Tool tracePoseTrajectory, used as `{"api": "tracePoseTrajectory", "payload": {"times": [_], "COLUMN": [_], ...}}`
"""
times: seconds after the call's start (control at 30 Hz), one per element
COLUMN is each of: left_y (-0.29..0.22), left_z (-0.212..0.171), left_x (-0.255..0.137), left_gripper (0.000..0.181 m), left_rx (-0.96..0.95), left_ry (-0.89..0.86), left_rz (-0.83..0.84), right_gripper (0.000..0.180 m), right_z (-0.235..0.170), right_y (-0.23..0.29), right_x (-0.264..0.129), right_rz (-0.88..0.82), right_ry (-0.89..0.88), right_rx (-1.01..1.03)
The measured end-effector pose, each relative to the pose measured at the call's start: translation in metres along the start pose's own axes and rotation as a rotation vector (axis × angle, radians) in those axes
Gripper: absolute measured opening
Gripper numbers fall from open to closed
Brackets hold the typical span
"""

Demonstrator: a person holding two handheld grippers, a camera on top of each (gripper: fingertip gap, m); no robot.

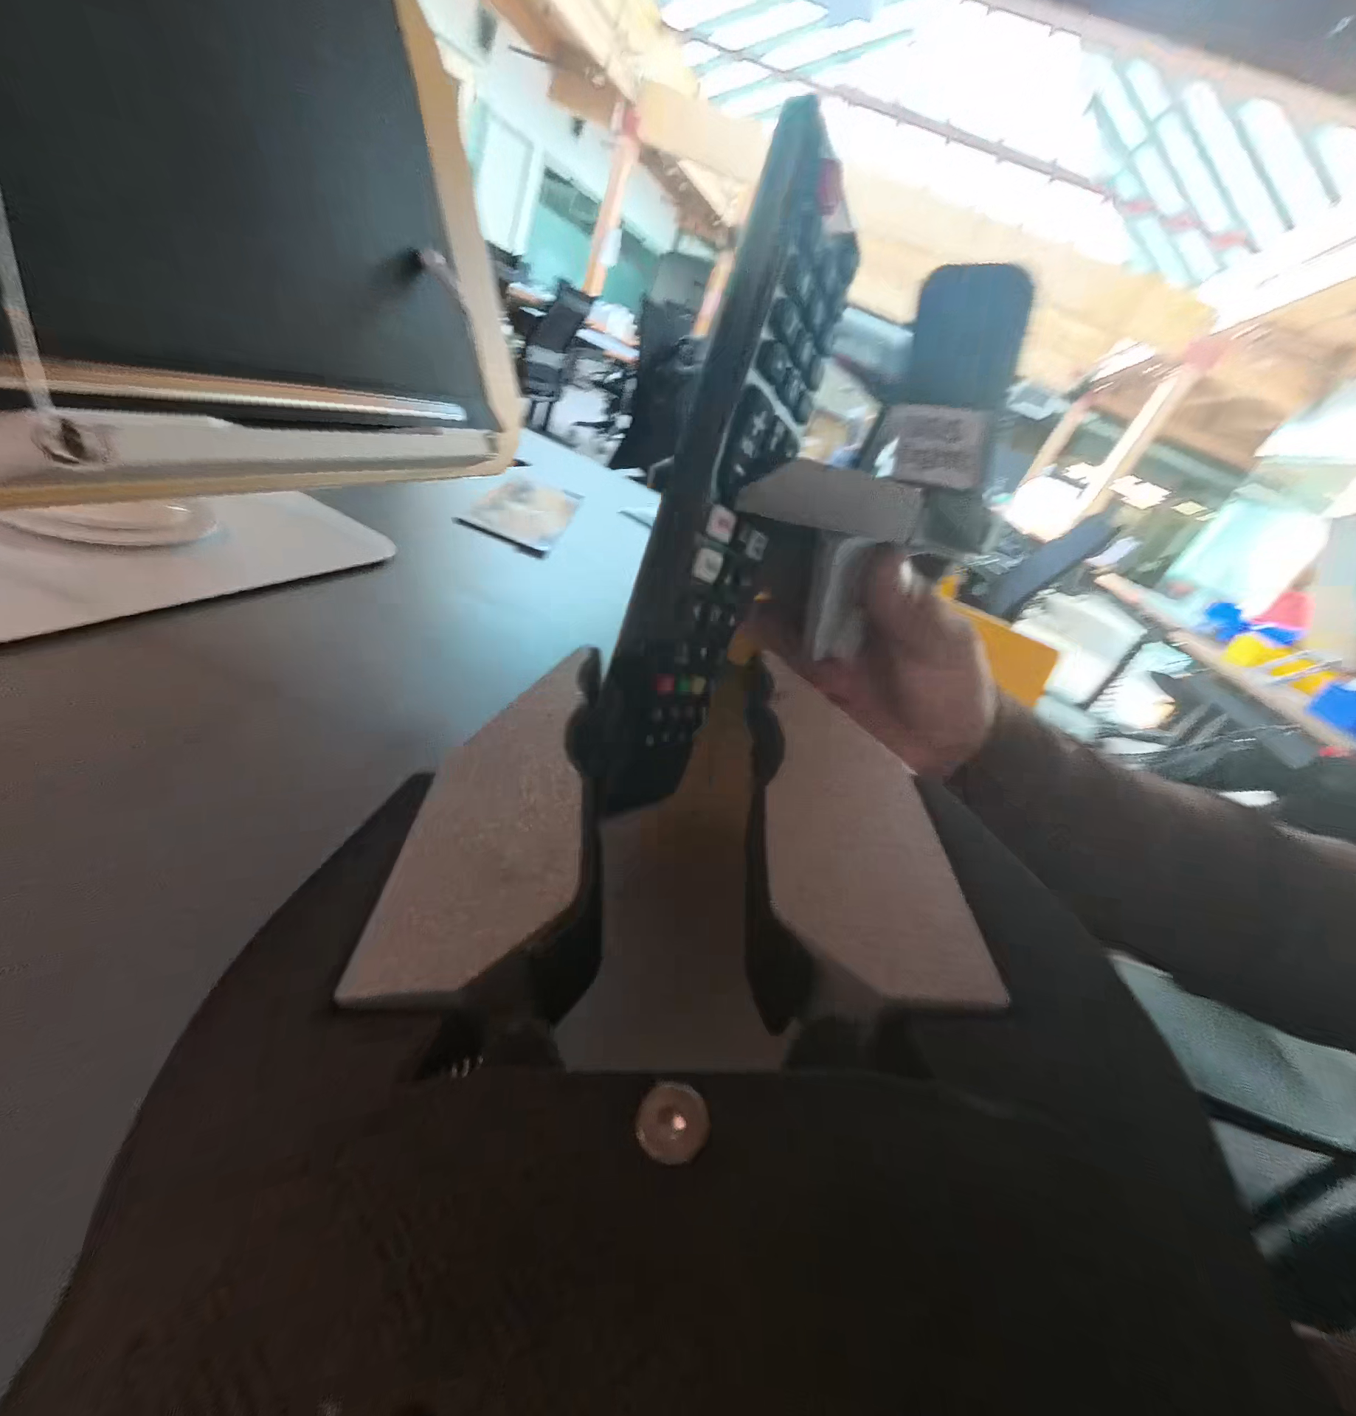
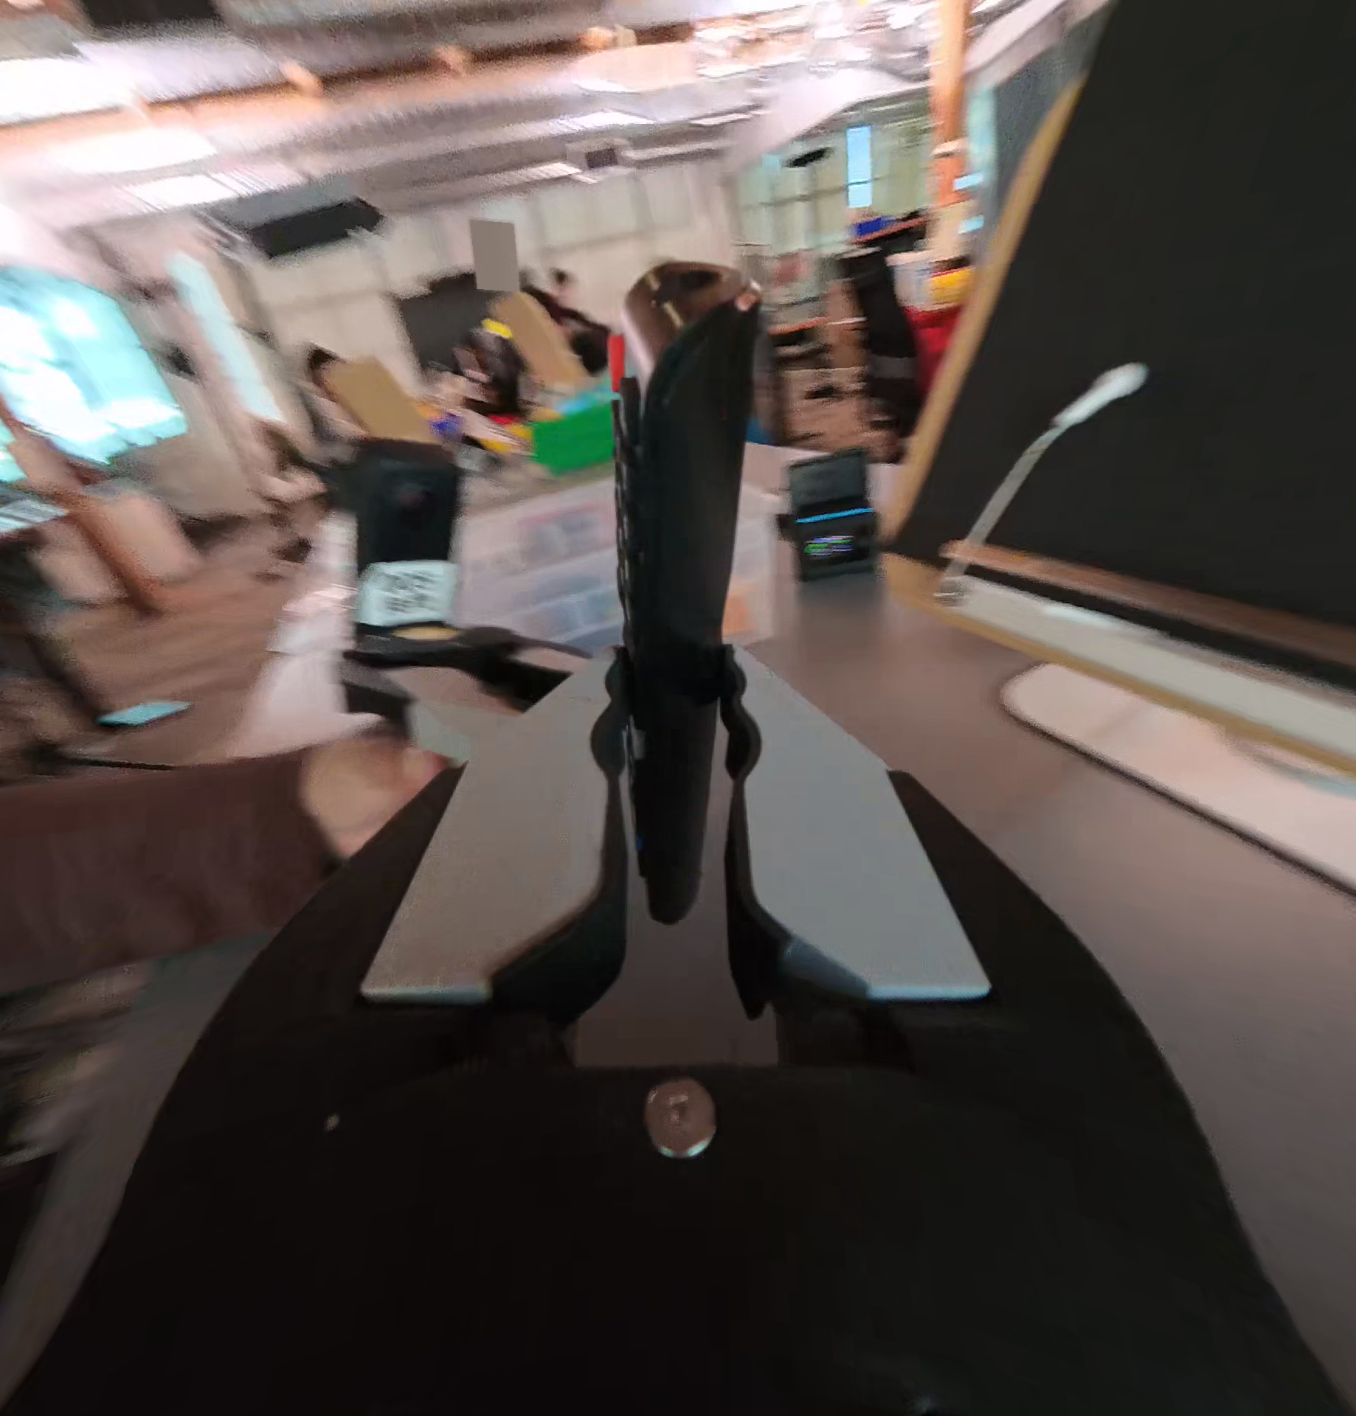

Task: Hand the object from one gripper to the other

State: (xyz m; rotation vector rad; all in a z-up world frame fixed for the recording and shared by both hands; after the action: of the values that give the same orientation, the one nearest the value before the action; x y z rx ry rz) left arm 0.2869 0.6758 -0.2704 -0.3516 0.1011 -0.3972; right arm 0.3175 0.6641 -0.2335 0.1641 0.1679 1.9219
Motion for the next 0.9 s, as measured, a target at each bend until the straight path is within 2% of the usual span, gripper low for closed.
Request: {"api": "tracePoseTrajectory", "payload": {"times": [0.07, 0.13, 0.23, 0.37, 0.43, 0.5, 0.53, 0.57, 0.7, 0.8, 0.9], "left_y": [0.010, 0.013, 0.014, 0.000, -0.009, -0.024, -0.033, -0.037, -0.049, -0.054, -0.050], "left_z": [0.003, 0.007, 0.011, 0.016, 0.020, 0.021, 0.019, 0.018, 0.010, 0.001, 0.006], "left_x": [-0.004, -0.008, -0.009, -0.008, -0.012, -0.019, -0.022, -0.022, -0.020, -0.018, -0.019], "left_gripper": [0.050, 0.051, 0.060, 0.065, 0.062, 0.041, 0.024, 0.021, 0.023, 0.019, 0.018], "left_rx": [0.075, 0.116, 0.143, 0.188, 0.238, 0.315, 0.353, 0.388, 0.572, 0.843, 1.132], "left_ry": [-0.004, -0.022, -0.035, -0.082, -0.110, -0.129, -0.128, -0.131, -0.145, -0.127, -0.160], "left_rz": [0.082, 0.108, 0.133, 0.100, 0.058, -0.030, -0.082, -0.093, -0.074, -0.005, 0.162], "right_gripper": [0.019, 0.020, 0.020, 0.020, 0.020, 0.020, 0.020, 0.020, 0.020, 0.022, 0.048], "right_z": [-0.001, 0.000, 0.000, -0.023, -0.029, -0.034, -0.035, -0.035, -0.045, -0.056, -0.060], "right_y": [-0.017, -0.031, -0.030, 0.006, 0.014, 0.028, 0.032, 0.034, 0.042, 0.047, 0.047], "right_x": [-0.012, -0.024, -0.025, 0.002, 0.006, 0.009, 0.008, 0.007, 0.007, 0.005, -0.007], "right_rz": [-0.193, -0.385, -0.473, -0.262, -0.219, -0.096, -0.061, -0.036, 0.032, 0.116, 0.208], "right_ry": [0.100, 0.224, 0.289, 0.442, 0.469, 0.454, 0.448, 0.450, 0.482, 0.512, 0.524], "right_rx": [-0.165, -0.373, -0.527, -0.747, -0.806, -0.764, -0.732, -0.713, -0.685, -0.565, -0.372]}}
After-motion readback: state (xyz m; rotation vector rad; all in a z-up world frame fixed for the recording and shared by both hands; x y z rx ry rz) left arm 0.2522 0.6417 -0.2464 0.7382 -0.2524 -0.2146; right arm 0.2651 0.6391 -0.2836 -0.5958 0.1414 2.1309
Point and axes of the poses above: each gripper's, where its closed fingertips meet, x out along the fingers, z out of its top, y = z × x across the jaws, the point moved 1 cm from there along -x, back along the fingers, and after that the axes turned 9 degrees about z, right-handed, at the moved point
